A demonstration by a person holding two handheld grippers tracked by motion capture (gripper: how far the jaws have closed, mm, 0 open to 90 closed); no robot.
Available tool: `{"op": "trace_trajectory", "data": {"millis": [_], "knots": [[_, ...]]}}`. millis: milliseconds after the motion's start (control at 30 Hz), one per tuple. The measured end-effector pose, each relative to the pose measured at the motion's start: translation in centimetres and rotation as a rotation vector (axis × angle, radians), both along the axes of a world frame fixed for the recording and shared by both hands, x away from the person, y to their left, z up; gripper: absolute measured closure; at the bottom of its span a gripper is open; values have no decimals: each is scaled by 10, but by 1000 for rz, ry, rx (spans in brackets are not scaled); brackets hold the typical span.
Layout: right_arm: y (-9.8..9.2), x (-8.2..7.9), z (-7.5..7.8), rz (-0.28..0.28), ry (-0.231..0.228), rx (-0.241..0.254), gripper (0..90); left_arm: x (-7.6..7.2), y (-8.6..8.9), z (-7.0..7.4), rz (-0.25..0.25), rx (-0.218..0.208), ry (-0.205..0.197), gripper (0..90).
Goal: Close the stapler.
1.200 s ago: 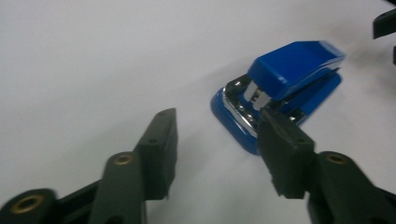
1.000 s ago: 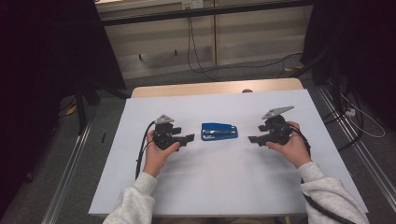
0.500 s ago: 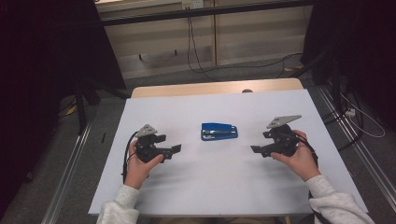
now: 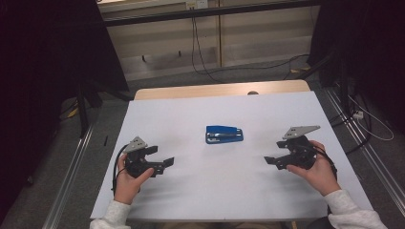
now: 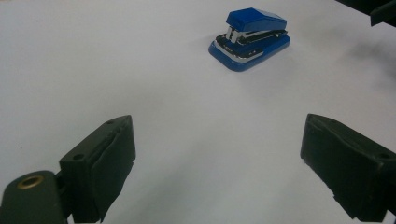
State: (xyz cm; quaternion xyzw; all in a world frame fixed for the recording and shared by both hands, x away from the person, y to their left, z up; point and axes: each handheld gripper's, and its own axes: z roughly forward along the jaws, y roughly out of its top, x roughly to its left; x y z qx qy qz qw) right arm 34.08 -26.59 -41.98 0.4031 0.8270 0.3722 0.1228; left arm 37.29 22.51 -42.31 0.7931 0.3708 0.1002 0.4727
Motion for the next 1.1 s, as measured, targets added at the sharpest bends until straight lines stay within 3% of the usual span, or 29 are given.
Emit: {"op": "trace_trajectory", "data": {"millis": [233, 367, 433, 767, 1100], "knots": [[0, -6, 0, 9, -5, -15, 203, -9, 6, -1, -6, -2, -2, 94], [-2, -9, 0, 16, -1, -18, 198, -13, 9, 1, -19, 21, -12, 89], [-2, -12, 0, 17, 1, -22, 198, -16, 10, 0, -10, 9, -18, 88], [-5, -19, -1, 26, 5, -13, 195, -26, 17, -6, -14, 22, -3, 89], [-1, -20, -3, 45, 8, -25, 183, -24, 15, -8, -30, 36, -12, 87]]}}
